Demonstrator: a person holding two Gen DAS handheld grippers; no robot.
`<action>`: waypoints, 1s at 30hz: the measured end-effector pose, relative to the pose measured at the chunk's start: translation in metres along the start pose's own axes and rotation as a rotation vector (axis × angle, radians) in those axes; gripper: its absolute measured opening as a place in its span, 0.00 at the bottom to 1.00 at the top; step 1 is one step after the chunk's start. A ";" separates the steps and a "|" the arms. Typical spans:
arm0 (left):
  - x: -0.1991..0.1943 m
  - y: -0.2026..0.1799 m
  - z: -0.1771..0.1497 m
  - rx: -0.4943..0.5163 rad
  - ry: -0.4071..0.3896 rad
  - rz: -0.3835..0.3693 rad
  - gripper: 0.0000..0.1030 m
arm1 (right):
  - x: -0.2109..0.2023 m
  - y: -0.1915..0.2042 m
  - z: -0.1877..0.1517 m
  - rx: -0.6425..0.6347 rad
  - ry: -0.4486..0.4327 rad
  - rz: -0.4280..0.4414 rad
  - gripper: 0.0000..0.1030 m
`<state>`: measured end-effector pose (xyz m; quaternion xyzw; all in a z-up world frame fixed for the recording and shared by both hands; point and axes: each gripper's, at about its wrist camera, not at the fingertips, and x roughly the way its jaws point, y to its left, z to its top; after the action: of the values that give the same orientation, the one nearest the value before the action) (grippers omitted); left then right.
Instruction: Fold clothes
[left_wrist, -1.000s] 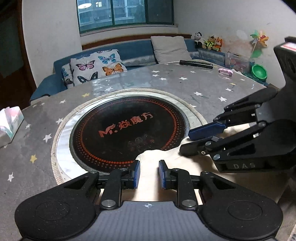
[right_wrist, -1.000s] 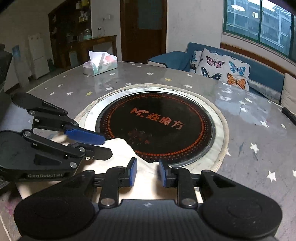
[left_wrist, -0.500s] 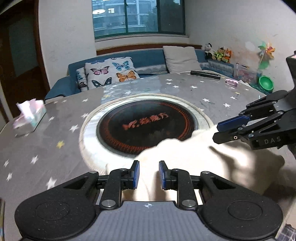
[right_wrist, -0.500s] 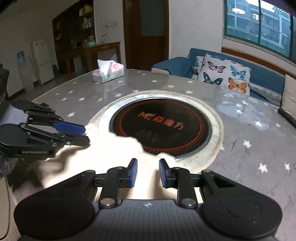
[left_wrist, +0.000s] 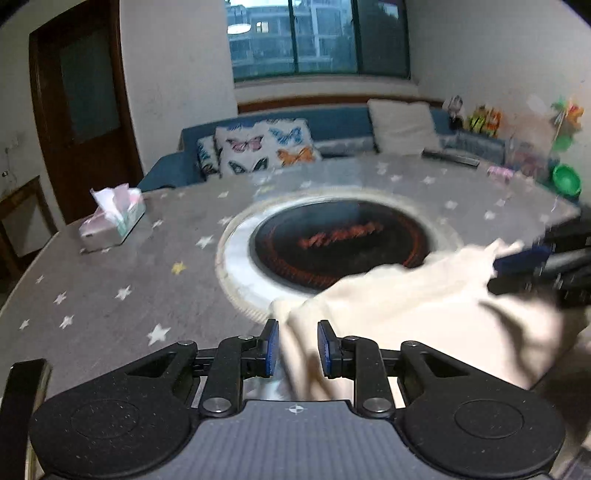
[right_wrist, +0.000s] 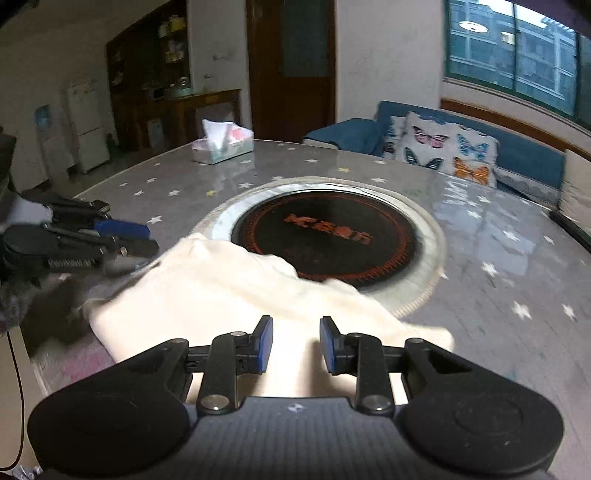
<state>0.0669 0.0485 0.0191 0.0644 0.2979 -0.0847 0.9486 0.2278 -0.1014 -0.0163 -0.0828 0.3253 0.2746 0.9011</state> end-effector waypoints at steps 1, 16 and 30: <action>-0.003 -0.001 0.002 -0.007 -0.012 -0.014 0.25 | -0.003 -0.004 -0.004 0.017 0.000 -0.012 0.26; 0.029 -0.018 -0.002 0.019 0.057 -0.043 0.25 | -0.011 -0.064 -0.014 0.176 -0.015 -0.083 0.25; 0.005 -0.014 -0.002 0.008 0.031 -0.047 0.25 | -0.040 -0.054 -0.015 0.104 0.021 -0.040 0.20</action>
<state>0.0672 0.0342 0.0138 0.0624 0.3135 -0.1072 0.9414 0.2241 -0.1693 -0.0048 -0.0450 0.3469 0.2383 0.9060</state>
